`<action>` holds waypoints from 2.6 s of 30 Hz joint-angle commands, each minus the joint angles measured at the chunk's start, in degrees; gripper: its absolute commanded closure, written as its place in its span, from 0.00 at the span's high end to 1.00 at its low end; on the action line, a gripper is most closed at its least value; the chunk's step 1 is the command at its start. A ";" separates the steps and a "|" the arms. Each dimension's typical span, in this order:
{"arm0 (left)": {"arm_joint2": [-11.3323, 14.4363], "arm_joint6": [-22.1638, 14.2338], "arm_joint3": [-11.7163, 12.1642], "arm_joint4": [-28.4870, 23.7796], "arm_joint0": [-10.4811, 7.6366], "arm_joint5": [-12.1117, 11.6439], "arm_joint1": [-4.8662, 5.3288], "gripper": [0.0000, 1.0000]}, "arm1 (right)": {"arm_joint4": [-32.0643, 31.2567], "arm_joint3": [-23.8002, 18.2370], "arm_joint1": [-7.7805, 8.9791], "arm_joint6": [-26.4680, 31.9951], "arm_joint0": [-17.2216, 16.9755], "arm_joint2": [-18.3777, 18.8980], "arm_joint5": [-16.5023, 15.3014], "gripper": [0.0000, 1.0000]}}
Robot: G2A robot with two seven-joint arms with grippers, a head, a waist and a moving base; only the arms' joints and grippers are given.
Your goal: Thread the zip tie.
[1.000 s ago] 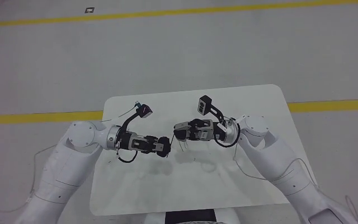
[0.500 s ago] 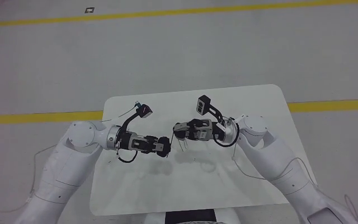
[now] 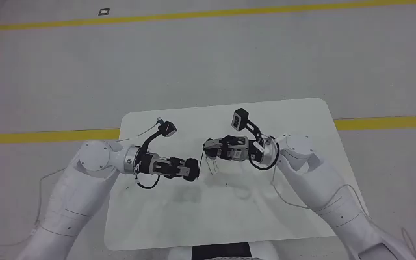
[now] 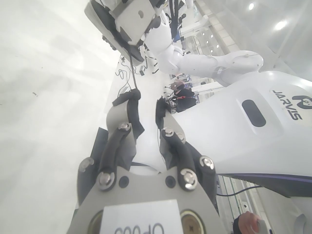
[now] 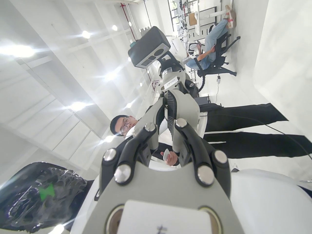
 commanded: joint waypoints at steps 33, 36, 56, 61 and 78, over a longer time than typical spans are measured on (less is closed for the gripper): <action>-4.31 29.56 -1.59 4.54 9.31 0.00 -3.10 1.00 | 13.87 -2.87 -2.43 -25.44 -8.63 1.37 -11.65 0.00; -4.28 29.14 -0.97 0.99 9.47 0.00 -4.71 1.00 | 13.55 -3.13 -2.84 -28.57 -9.18 0.60 -12.25 0.00; -2.33 29.89 1.54 -7.38 10.39 1.13 -7.36 1.00 | 15.34 -6.09 -4.61 -37.17 -11.44 -1.68 -17.36 0.00; -0.42 31.79 2.46 -8.82 9.75 0.00 -7.90 1.00 | 12.61 -5.33 -5.39 -39.28 -11.48 -4.07 -17.97 0.00; 0.21 34.12 2.22 -10.63 9.46 0.80 -8.47 1.00 | 6.71 -5.99 -5.56 -39.33 -12.55 -3.45 -18.35 0.00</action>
